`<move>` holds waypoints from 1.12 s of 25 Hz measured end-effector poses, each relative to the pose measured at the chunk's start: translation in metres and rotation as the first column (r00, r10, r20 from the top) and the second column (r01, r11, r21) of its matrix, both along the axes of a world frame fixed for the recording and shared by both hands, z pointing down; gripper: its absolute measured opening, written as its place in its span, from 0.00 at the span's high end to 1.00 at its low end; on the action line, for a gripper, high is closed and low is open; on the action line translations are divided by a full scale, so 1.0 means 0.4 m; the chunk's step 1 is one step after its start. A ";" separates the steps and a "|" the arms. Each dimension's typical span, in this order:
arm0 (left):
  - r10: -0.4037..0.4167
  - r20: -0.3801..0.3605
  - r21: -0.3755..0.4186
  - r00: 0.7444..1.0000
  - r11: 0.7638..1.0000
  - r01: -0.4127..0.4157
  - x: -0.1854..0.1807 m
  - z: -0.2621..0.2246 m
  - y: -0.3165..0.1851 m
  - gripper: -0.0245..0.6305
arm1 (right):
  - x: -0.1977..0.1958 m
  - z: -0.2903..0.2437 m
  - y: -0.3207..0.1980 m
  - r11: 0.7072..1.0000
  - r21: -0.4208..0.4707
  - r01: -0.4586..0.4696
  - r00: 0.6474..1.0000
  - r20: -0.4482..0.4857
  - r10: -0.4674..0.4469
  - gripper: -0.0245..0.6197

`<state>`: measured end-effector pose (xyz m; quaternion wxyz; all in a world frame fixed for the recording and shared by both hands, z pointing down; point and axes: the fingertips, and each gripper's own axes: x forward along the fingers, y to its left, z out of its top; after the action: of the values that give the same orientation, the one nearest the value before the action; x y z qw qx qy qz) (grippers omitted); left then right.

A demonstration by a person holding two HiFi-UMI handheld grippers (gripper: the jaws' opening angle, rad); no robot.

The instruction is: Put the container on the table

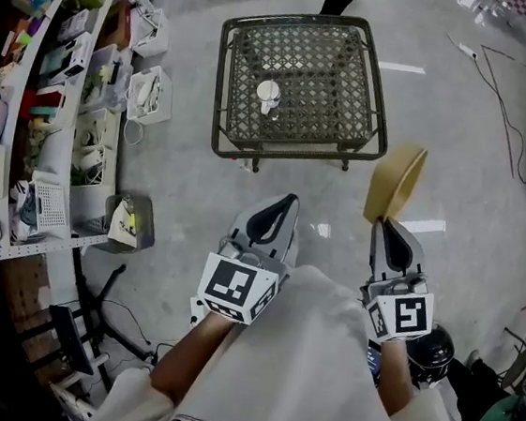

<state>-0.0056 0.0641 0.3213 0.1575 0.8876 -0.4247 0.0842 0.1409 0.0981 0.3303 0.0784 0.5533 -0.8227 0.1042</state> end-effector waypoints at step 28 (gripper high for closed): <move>0.071 -0.038 -0.045 0.997 0.996 -0.073 -0.091 0.044 -0.358 0.93 | -0.151 -0.009 -0.432 1.000 -0.024 0.011 0.998 -0.060 -0.013 0.93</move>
<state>-0.0420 -0.0792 0.3388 0.1828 0.8998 -0.3873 0.0834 0.0804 -0.0749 0.3266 0.1103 0.5503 -0.8220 0.0968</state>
